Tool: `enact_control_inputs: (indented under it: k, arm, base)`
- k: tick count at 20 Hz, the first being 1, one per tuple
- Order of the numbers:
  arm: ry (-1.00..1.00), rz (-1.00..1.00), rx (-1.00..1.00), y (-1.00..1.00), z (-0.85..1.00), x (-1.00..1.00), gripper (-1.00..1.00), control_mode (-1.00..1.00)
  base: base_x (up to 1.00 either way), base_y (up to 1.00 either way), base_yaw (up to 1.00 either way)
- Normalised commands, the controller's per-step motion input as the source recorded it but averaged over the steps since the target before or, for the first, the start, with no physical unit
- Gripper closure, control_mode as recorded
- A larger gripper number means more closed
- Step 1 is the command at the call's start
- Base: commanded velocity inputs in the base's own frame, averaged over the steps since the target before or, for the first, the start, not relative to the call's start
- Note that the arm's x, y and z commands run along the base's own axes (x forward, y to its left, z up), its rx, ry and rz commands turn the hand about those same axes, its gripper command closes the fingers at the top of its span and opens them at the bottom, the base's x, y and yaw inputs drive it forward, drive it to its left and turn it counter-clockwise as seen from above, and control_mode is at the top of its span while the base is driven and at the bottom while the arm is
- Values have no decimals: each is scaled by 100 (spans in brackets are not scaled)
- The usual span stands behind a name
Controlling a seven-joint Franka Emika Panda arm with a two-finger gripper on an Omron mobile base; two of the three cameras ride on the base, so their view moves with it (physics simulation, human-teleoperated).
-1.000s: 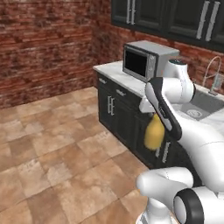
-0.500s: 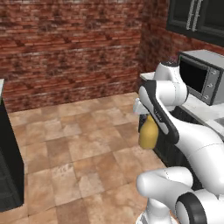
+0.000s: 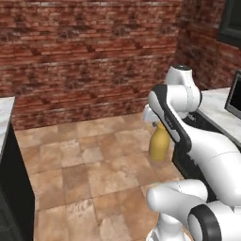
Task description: There is a tray on the dining counter. Grab the cup, mug, and pitcher and place them on the tray. The pitcher may be placed next to the tray if it cannot fit the tray.
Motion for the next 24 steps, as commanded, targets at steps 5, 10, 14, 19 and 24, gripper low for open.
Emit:
enact_control_inputs:
  k: [5, 10, 14, 19, 24]
  arm:
    - [0, 0, 0, 0, 0, 0, 100, 100]
    - [0, 0, 0, 0, 0, 0, 100, 100]
    - [0, 0, 0, 0, 0, 0, 100, 100]
    - [0, 0, 0, 0, 0, 0, 100, 100]
    - [0, 0, 0, 0, 0, 0, 100, 100]
  base:
    - [100, -10, 19]
    - [100, -22, 13]
    - [100, -33, 11]
    - [100, -39, 10]
    - [100, -41, 7]
